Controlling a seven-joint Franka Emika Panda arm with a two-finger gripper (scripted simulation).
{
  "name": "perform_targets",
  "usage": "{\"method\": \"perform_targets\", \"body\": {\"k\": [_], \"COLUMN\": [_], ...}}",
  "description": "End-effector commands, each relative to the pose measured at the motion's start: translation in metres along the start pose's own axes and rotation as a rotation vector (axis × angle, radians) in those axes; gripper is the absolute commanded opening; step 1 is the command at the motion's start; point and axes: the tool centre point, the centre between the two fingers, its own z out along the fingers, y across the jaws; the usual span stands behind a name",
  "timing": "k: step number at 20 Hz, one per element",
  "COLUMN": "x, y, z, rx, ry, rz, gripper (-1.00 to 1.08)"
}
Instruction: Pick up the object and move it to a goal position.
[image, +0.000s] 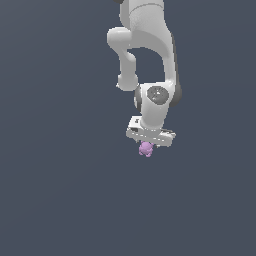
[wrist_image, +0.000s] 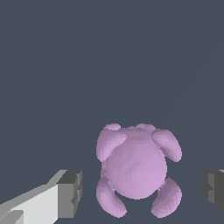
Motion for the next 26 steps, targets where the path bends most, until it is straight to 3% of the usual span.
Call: {"method": "perform_targets", "body": {"k": [1,10,11,26], "x": [-0.001,0.0,0.0,0.003], "y": [0.0,0.0,0.0,0.0], "z": [0.012,0.036,0.036,0.028], "rx": [0.0,0.0,0.0,0.0], "ry": [-0.001,0.0,0.0,0.0], "rz": [0.001,0.002,0.002,0.003], "gripper": [1.0,1.0,-1.0,-1.0]}}
